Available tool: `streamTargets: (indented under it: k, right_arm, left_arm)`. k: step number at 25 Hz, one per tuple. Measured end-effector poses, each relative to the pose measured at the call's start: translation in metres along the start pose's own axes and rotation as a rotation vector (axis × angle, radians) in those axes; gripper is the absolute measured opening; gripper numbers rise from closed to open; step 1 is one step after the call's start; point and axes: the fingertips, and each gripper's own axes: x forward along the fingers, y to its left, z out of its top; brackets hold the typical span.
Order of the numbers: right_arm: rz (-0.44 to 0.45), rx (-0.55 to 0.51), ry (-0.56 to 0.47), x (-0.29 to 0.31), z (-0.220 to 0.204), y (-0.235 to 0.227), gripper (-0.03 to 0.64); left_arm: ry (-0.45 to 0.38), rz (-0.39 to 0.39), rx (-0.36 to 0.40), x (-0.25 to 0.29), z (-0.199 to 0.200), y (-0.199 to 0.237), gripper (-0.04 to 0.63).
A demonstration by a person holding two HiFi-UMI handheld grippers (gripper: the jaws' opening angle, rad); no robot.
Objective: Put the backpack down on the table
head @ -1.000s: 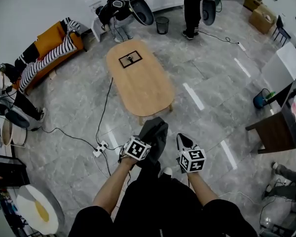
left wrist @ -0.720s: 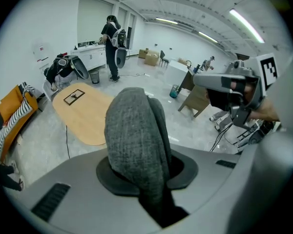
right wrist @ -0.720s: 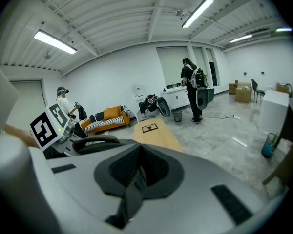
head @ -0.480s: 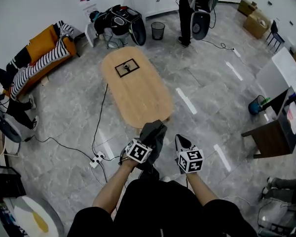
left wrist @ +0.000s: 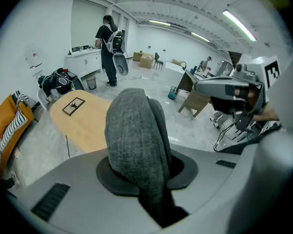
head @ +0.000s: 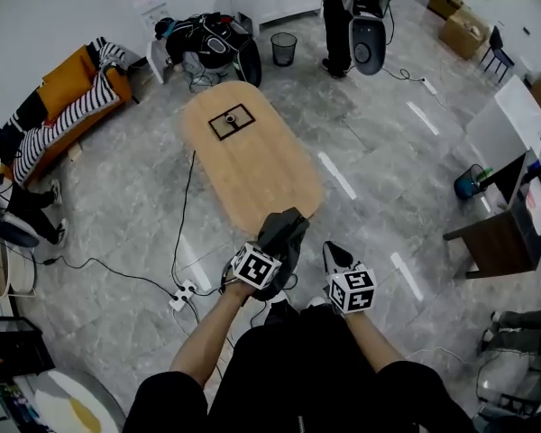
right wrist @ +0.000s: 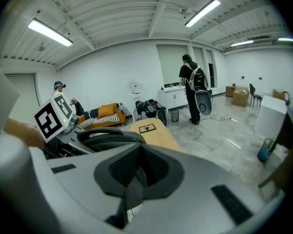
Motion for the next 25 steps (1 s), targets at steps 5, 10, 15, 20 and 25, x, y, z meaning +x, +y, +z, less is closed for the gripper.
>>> streamTargets:
  k: [5,10,15,20,25]
  right_arm:
    - [-0.011,-0.001,0.001,0.005,0.006,-0.007,0.011]
    - [-0.008,0.012,0.002,0.015,0.010,-0.018,0.011]
    - [0.013,0.027,0.012,0.032,0.014,-0.034,0.011]
    - [0.046,0.045,0.014,0.054,0.026,-0.051,0.011]
    - [0.073,0.060,0.015,0.074,0.037,-0.080,0.011]
  left_arm:
    - [-0.003,-0.005,-0.011,0.005,0.004,0.008,0.094]
    - [0.010,-0.010,-0.020,0.014,0.009,0.011,0.094]
    - [0.030,-0.016,-0.025,0.028,0.018,0.014,0.095]
    - [0.062,-0.013,-0.022,0.038,0.037,0.021,0.095]
    - [0.088,-0.002,-0.029,0.052,0.064,0.026,0.095]
